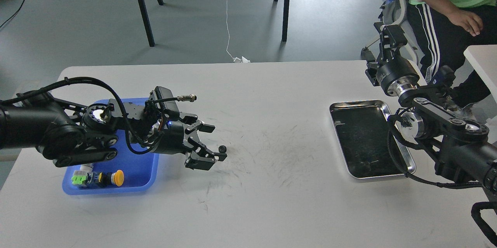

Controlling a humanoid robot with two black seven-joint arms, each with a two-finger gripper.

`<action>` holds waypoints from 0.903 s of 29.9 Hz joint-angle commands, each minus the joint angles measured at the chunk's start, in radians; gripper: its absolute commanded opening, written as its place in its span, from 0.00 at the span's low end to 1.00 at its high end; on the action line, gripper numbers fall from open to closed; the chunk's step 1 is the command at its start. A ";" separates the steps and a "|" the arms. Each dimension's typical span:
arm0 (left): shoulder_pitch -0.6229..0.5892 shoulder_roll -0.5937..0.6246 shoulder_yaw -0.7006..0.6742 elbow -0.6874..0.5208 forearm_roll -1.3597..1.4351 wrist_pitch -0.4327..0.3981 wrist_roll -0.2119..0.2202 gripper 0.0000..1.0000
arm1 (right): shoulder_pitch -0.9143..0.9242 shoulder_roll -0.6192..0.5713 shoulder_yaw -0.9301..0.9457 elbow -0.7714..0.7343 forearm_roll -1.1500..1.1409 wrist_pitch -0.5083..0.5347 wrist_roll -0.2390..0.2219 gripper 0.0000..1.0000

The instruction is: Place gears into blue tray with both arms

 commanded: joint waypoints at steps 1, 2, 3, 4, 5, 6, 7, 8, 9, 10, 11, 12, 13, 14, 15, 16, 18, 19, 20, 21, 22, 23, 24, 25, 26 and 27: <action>0.002 -0.045 0.036 0.044 -0.001 0.039 0.000 0.96 | 0.000 0.000 -0.001 0.000 0.000 0.000 0.000 0.96; 0.002 -0.050 0.033 0.047 -0.001 0.048 0.000 0.95 | 0.000 0.000 -0.001 0.000 0.000 0.000 0.000 0.96; 0.002 -0.053 0.039 0.050 -0.001 0.057 0.000 0.94 | 0.000 0.000 -0.001 0.001 0.000 0.000 0.000 0.96; 0.003 -0.058 0.045 0.056 0.001 0.071 0.000 0.94 | 0.000 0.000 -0.001 0.001 0.000 0.000 0.000 0.96; 0.005 -0.068 0.062 0.067 0.001 0.086 0.000 0.94 | 0.000 0.000 -0.001 0.001 0.000 0.000 0.000 0.96; 0.005 -0.079 0.077 0.082 0.001 0.100 0.000 0.93 | 0.000 0.000 -0.001 0.001 0.000 0.000 0.000 0.96; 0.005 -0.091 0.090 0.102 -0.001 0.123 0.000 0.92 | -0.002 0.000 -0.003 0.001 -0.002 0.000 0.000 0.96; 0.005 -0.098 0.090 0.110 -0.001 0.149 0.000 0.91 | 0.000 0.000 -0.003 0.000 0.000 0.000 0.000 0.96; 0.005 -0.101 0.094 0.115 0.001 0.169 0.000 0.89 | -0.002 0.000 -0.003 0.000 -0.002 0.000 0.000 0.96; 0.005 -0.104 0.100 0.125 0.001 0.183 0.000 0.89 | -0.002 0.000 -0.003 0.000 -0.002 0.000 0.000 0.96; 0.008 -0.105 0.111 0.130 -0.001 0.189 0.000 0.89 | -0.002 0.002 -0.003 0.000 0.000 0.000 0.000 0.96; 0.008 -0.102 0.119 0.127 0.001 0.190 0.000 0.89 | -0.002 0.002 -0.003 0.000 0.000 0.000 0.000 0.96; 0.008 -0.101 0.123 0.130 -0.001 0.191 0.000 0.89 | -0.002 0.002 -0.003 0.001 0.000 0.000 0.000 0.96; 0.010 -0.099 0.123 0.131 -0.002 0.192 0.000 0.89 | -0.002 0.002 -0.003 0.001 -0.002 0.000 0.000 0.96; 0.010 -0.095 0.123 0.130 -0.002 0.192 0.000 0.89 | -0.002 0.002 -0.003 0.000 0.000 0.000 0.000 0.96; 0.010 -0.093 0.125 0.130 0.001 0.195 0.000 0.89 | -0.002 0.002 -0.003 -0.002 -0.002 0.002 0.000 0.96; 0.016 -0.093 0.125 0.131 -0.001 0.210 0.000 0.89 | -0.002 0.003 -0.004 -0.003 -0.002 0.002 0.000 0.96; 0.019 -0.092 0.125 0.131 0.001 0.223 0.000 0.89 | -0.002 0.005 -0.004 -0.003 -0.002 0.002 0.000 0.96; 0.020 -0.092 0.125 0.130 0.001 0.236 0.000 0.88 | -0.002 0.006 -0.004 -0.003 -0.002 0.002 0.000 0.96; 0.022 -0.092 0.125 0.128 0.001 0.236 0.000 0.88 | 0.000 0.006 -0.004 -0.003 -0.002 0.002 0.000 0.96; 0.025 -0.093 0.125 0.128 0.001 0.236 0.000 0.88 | -0.002 0.008 -0.004 -0.003 -0.002 0.002 0.000 0.96; 0.033 -0.093 0.136 0.130 0.001 0.236 0.000 0.87 | -0.002 0.008 -0.004 -0.003 -0.002 0.002 0.000 0.96; 0.037 -0.093 0.152 0.125 0.001 0.236 0.000 0.86 | -0.002 0.009 -0.004 -0.003 -0.002 0.002 0.000 0.96; 0.037 -0.093 0.162 0.122 0.001 0.236 0.000 0.86 | 0.000 0.009 -0.004 -0.003 -0.002 0.002 0.000 0.96; 0.037 -0.093 0.172 0.122 0.002 0.236 0.000 0.84 | 0.000 0.009 -0.004 -0.003 -0.002 0.002 0.000 0.96; 0.039 -0.095 0.180 0.122 0.002 0.236 0.000 0.80 | -0.002 0.009 -0.006 -0.003 -0.002 0.002 0.000 0.96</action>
